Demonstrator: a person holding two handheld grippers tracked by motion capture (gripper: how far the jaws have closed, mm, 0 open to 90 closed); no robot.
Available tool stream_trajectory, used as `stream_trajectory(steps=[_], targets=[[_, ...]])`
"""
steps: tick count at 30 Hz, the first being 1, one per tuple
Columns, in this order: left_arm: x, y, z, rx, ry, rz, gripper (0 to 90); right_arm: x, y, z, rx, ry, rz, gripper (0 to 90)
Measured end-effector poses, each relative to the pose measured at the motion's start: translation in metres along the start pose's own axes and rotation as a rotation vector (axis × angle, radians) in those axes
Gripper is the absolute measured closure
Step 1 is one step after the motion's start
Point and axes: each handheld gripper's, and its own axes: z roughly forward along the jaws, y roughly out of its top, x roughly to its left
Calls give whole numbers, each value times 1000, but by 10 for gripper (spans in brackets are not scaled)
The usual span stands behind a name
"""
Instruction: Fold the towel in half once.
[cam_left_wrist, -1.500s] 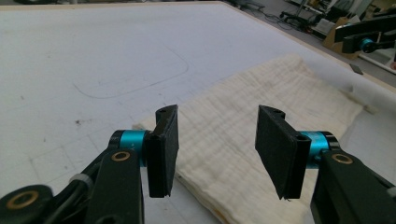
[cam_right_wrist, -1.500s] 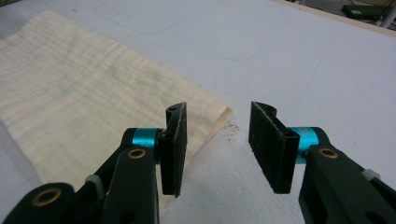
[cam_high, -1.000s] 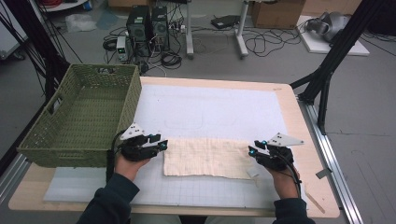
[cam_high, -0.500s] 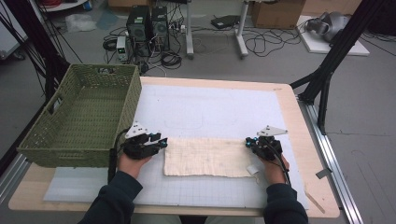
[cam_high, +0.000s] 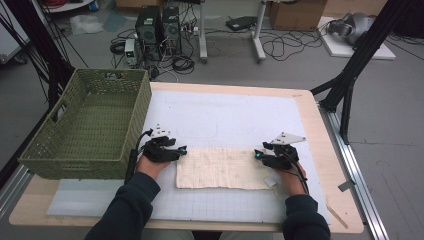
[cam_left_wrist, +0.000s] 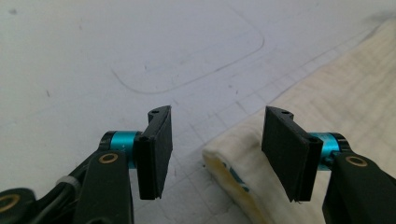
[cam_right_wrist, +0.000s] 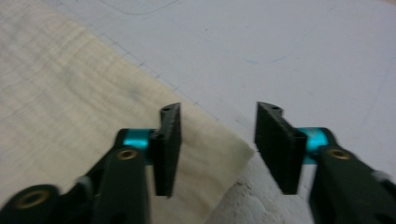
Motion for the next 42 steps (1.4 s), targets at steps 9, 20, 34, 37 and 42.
stream_trajectory(steps=[9,20,34,37,42], targets=[[0,-1,0,26,-13,50,856,-4,4,15,53,85,88,815],[4,1,0,-47,104,23,853,11,11,17,86,-132,-12,760],[12,0,3,-59,41,-63,523,-16,7,7,12,-7,121,610],[8,1,4,-38,28,-22,630,-13,6,15,64,3,103,694],[4,2,5,-11,72,33,873,-9,7,16,63,6,103,873]])
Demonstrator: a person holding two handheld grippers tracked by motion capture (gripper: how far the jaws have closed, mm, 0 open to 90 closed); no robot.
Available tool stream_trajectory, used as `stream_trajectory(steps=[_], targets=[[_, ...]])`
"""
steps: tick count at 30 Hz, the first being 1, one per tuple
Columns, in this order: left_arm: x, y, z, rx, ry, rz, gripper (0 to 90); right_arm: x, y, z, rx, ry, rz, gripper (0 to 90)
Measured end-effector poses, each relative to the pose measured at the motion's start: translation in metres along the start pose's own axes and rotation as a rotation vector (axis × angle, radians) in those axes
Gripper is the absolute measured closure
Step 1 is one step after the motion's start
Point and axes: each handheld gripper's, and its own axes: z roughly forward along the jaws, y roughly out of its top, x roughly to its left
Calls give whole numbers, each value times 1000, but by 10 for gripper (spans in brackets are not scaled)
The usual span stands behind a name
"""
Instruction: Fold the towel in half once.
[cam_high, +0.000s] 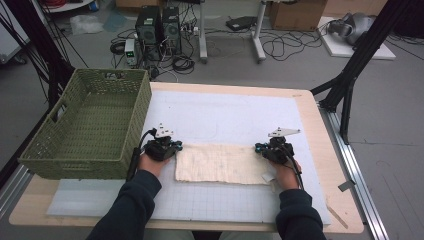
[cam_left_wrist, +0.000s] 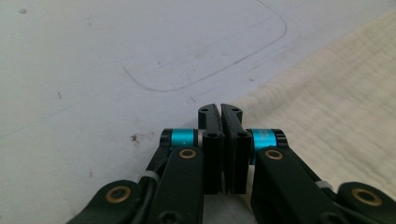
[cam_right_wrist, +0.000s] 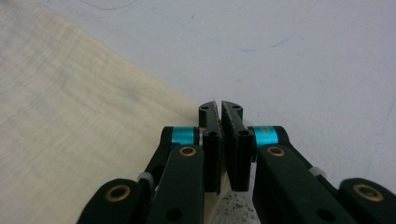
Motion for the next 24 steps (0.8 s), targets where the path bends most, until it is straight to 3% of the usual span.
stream_trajectory(steps=[2,4,8,12,14,16,18,21,23,24], targets=[[5,1,-2,-44,14,-40,874,0,1,-3,-15,-41,4,874],[6,2,-2,-67,21,-44,874,-1,2,-5,-51,-72,3,874],[8,4,1,-67,32,-40,873,5,7,-2,-58,-146,-57,873],[4,6,7,-50,27,-36,872,8,8,7,-12,-201,-86,868],[3,6,8,-32,29,-33,858,6,6,9,-1,-209,-80,817],[5,7,5,-39,39,-60,775,4,7,6,-24,-234,-65,731],[6,8,0,-50,34,-72,649,0,7,-1,-64,-229,-38,637],[5,10,-10,-86,-13,-29,589,-3,8,-17,-127,-228,8,588],[4,11,-17,-126,-44,-32,493,-3,9,-26,-162,-221,17,542],[3,11,-21,-148,-65,-34,487,-2,9,-29,-171,-212,19,529]])
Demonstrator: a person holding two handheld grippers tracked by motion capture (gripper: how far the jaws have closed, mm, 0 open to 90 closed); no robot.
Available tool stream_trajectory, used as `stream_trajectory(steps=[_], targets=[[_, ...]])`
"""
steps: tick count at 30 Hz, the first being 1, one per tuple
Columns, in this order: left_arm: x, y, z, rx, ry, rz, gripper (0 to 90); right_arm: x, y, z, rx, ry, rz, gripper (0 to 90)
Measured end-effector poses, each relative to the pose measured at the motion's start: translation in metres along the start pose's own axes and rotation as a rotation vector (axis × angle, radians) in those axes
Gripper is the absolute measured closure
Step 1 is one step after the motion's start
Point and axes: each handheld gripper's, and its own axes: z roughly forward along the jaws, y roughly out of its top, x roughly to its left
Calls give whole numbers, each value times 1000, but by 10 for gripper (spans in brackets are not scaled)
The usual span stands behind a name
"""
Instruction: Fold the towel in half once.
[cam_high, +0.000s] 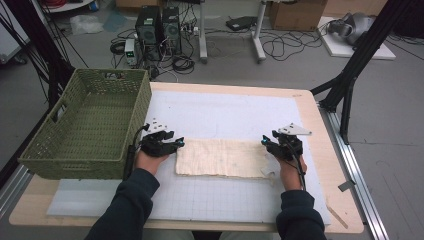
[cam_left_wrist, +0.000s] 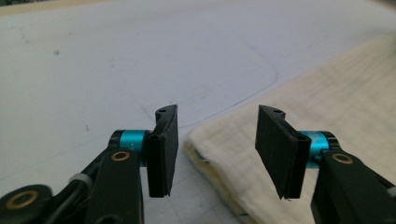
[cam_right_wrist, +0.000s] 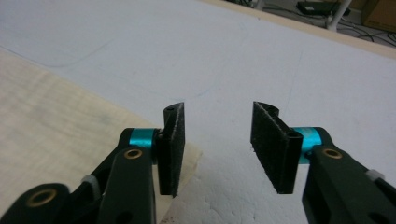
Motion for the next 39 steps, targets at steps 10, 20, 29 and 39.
stream_trajectory(steps=[10,20,29,39], targets=[[-9,0,-21,-110,-110,-42,205,-6,-6,-33,10,80,2,289],[-15,-1,-32,-177,-171,-19,206,2,-15,-53,-74,126,-50,113],[-12,-8,-35,-170,-166,-32,195,1,-17,-58,-96,133,-41,112],[-14,-11,-32,-147,-169,-25,201,-1,-15,-57,-88,134,-42,112]])
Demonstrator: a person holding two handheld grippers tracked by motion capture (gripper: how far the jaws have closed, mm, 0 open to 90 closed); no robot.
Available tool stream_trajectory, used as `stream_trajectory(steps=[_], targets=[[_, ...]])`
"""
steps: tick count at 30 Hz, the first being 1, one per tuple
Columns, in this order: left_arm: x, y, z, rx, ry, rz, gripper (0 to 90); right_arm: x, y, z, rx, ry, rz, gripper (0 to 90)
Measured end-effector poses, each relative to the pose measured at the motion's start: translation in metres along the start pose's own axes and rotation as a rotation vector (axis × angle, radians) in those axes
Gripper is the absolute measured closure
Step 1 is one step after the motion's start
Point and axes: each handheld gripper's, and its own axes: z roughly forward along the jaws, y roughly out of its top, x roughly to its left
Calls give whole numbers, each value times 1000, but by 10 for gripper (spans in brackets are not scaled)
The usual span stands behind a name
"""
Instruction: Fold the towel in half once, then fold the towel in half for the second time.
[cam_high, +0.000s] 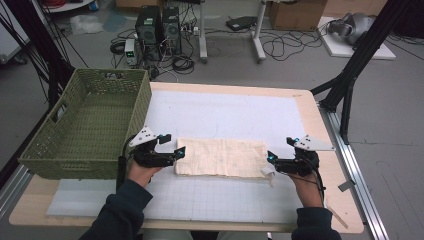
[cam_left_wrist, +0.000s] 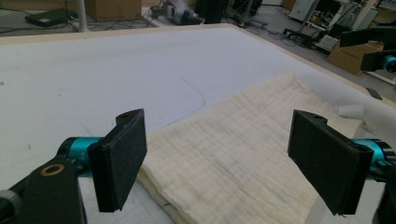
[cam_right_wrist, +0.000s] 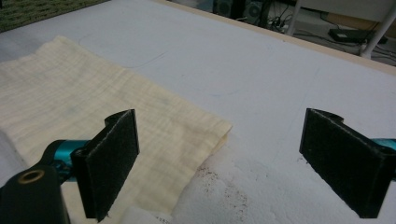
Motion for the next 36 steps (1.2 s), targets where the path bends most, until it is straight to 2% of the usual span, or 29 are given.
stream_trajectory(steps=[12,17,21,23,26,28,29,32,36], targets=[[3,-1,1,1,19,-15,198,-1,-1,1,13,-16,-2,112],[7,-3,3,0,12,-40,199,-1,-1,1,20,-15,5,112],[11,-2,7,-12,32,-62,203,-1,-2,2,21,-8,8,112],[13,1,11,11,37,-66,214,0,-2,3,23,-6,4,113],[14,8,16,8,24,-74,235,0,-3,5,40,-6,-8,112],[15,11,19,17,40,-62,236,0,-2,4,35,-1,-5,112],[17,12,20,24,41,-67,237,1,-2,4,40,4,2,113],[20,13,24,49,83,-84,242,2,-3,4,41,2,-4,112],[23,15,29,73,85,-72,247,2,-2,4,37,2,4,112]])
